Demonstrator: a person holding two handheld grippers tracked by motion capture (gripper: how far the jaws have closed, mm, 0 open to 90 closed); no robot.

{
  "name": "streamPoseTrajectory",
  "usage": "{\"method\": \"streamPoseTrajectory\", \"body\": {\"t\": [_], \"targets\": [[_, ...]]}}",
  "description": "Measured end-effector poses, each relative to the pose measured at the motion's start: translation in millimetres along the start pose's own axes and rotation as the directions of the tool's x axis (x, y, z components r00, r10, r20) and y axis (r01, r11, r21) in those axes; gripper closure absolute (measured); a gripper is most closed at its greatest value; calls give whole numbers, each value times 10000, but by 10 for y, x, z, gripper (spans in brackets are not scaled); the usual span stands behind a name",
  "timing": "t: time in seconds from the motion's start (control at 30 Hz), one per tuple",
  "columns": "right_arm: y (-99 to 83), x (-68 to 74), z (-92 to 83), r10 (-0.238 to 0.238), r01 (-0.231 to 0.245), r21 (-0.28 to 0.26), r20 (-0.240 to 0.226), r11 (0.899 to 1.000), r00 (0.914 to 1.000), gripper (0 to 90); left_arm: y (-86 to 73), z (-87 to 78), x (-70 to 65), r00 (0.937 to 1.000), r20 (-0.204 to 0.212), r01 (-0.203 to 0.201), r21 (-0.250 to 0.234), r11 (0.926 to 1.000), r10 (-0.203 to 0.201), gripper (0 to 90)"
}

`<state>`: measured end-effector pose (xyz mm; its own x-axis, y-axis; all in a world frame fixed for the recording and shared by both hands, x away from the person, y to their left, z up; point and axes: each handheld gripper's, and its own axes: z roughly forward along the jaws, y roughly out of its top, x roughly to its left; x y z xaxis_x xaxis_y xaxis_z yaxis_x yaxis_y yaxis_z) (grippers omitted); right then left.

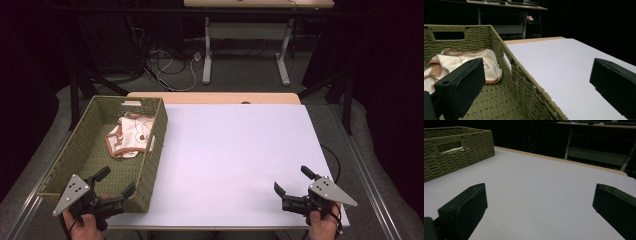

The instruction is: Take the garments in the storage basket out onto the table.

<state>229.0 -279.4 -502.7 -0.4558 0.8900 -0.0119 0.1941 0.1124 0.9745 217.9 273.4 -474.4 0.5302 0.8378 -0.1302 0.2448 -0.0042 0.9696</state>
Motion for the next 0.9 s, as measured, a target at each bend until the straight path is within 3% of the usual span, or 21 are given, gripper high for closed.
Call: {"method": "streamPoseTrajectory", "body": {"t": [0.27,0.5,0.77,0.8,0.9], "targets": [[-8,-53,-13,242,-236,-179,328,9996,9992,0,40,-32,10,9998,-49,172,-22,9998,-172,3],[-18,-60,4,393,-395,37,392,9992,9985,0,103,-69,-28,9984,-570,-26,-265,9996,11,3],[2,-20,-65,377,-370,-150,461,9992,9982,0,146,-7,-67,9998,-159,86,-282,9996,-91,3],[1,-26,-59,358,-352,-167,423,9992,9985,0,164,27,-62,9996,-58,264,-310,9992,-266,3],[-15,-38,-23,460,-458,-55,429,9989,9980,0,203,66,-47,9995,-86,305,-300,9991,-308,3]]}}
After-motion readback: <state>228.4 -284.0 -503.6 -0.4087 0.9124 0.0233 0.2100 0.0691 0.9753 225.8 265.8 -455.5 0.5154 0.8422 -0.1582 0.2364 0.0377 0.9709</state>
